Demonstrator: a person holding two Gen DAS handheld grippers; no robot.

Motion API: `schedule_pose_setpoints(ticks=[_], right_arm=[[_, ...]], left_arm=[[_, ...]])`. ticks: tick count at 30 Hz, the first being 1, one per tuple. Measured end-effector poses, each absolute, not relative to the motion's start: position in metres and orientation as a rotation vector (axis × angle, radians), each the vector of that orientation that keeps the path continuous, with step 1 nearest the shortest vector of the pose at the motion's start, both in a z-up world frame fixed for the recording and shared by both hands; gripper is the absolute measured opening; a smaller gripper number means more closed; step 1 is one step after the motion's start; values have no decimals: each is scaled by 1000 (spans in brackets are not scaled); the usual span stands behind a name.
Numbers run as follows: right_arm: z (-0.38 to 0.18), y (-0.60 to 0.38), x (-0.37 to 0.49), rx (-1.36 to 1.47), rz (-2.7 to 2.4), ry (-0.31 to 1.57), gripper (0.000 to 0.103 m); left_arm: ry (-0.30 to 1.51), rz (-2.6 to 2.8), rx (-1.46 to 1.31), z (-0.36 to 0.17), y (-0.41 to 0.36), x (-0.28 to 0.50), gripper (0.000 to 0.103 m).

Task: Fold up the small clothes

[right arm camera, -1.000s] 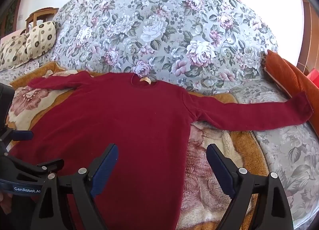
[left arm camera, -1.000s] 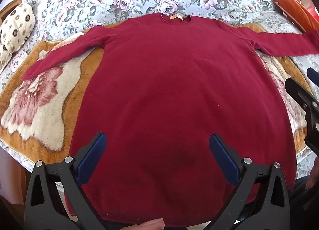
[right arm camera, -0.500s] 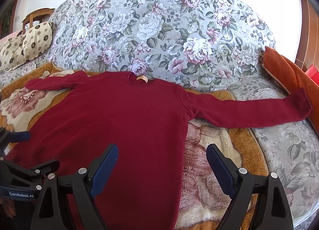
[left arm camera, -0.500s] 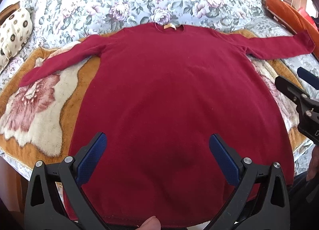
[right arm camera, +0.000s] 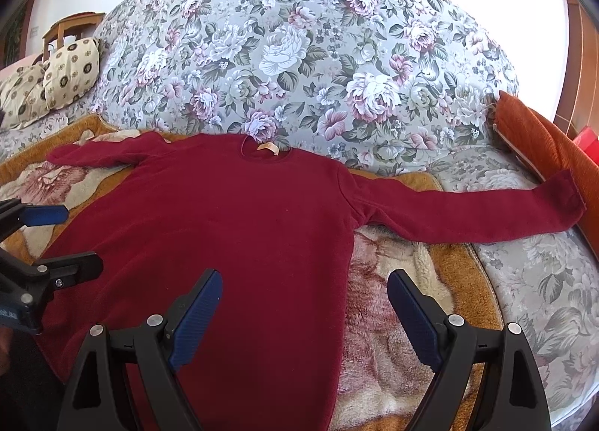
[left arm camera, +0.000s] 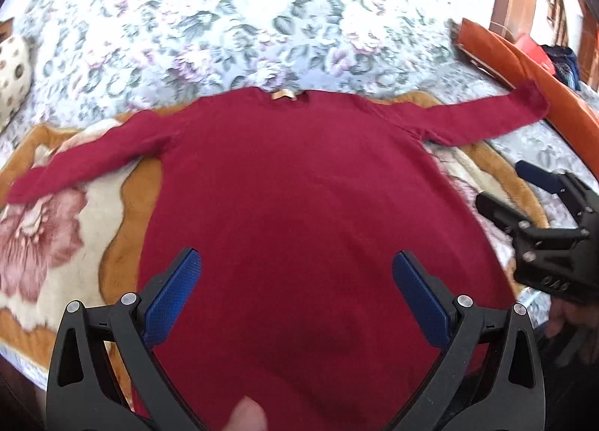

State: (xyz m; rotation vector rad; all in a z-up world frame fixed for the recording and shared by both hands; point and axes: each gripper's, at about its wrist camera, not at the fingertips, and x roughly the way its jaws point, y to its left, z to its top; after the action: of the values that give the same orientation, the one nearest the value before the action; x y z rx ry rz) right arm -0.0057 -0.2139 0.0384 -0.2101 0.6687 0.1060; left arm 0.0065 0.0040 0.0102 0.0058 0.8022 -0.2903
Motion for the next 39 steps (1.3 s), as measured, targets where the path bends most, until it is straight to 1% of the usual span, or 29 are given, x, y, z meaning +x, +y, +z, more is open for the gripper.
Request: schedule_pose_setpoints(ticks=[10, 17, 20, 31, 39], right_arm=[[37, -203, -4, -242, 108, 674, 88], [37, -201, -4, -247, 100, 677, 88], [37, -201, -3, -245, 99, 682, 88], [36, -203, -3, -243, 96, 688, 88], [36, -203, -4, -253, 96, 686, 88]], left_arm=[[800, -313, -93, 7, 19, 10, 103], [689, -292, -60, 20, 16, -9, 102], [670, -301, -31, 22, 12, -13, 103], [759, -289, -120, 12, 24, 1, 102], [865, -187, -168, -4, 34, 14, 102]])
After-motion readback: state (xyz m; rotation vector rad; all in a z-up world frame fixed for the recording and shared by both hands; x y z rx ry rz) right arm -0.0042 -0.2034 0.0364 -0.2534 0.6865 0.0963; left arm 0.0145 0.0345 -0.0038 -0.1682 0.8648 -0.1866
